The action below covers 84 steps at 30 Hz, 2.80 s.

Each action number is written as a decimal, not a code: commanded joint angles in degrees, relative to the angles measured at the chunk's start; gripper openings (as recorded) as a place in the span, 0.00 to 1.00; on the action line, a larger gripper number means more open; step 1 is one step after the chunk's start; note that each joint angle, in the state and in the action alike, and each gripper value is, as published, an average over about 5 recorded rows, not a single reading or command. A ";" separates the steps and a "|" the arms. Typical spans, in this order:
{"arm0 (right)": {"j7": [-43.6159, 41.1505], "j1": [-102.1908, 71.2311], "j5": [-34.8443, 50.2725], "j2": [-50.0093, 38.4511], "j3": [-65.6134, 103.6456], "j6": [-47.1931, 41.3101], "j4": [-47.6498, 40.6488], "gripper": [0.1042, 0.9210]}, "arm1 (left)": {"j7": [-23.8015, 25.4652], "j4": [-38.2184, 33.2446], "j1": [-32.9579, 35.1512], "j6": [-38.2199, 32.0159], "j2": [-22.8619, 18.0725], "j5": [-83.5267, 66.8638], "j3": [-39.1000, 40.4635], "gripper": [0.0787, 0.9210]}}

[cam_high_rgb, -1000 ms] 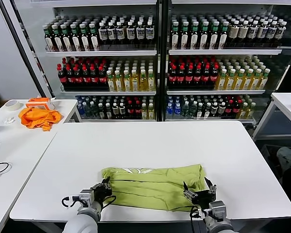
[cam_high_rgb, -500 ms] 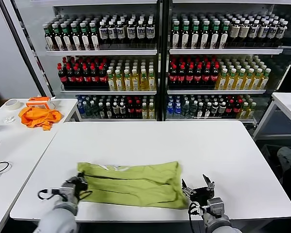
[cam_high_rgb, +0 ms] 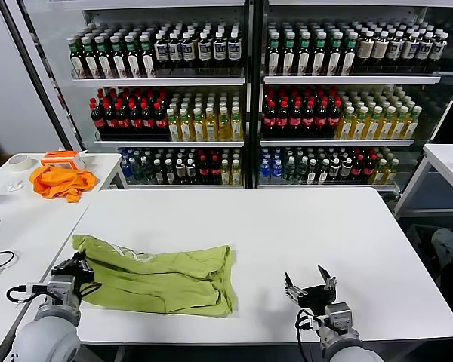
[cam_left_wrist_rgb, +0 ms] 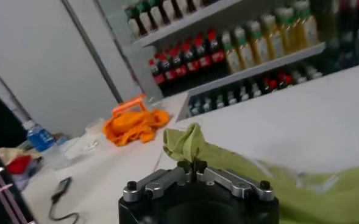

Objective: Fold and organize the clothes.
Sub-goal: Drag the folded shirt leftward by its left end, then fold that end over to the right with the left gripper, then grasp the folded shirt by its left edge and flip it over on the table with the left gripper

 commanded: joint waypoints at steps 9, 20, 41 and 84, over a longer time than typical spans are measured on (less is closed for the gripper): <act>0.10 -1.47 -0.33 -0.22 1.67 0.69 1.61 0.88 | 4.55 -5.38 -9.33 0.31 -6.55 -14.25 19.20 0.02; 0.19 -1.23 -1.28 0.23 1.20 0.33 1.65 0.88 | 5.34 -1.68 -13.01 0.28 -9.60 -13.81 24.36 0.02; 0.22 -1.07 -2.17 0.47 0.84 0.24 1.35 0.88 | 5.14 4.13 -18.60 -0.12 -17.09 -19.62 26.78 0.13; -0.27 1.70 -1.88 0.19 0.08 0.81 -0.05 0.88 | 8.19 12.06 -5.43 -4.86 -9.93 -5.74 12.86 0.82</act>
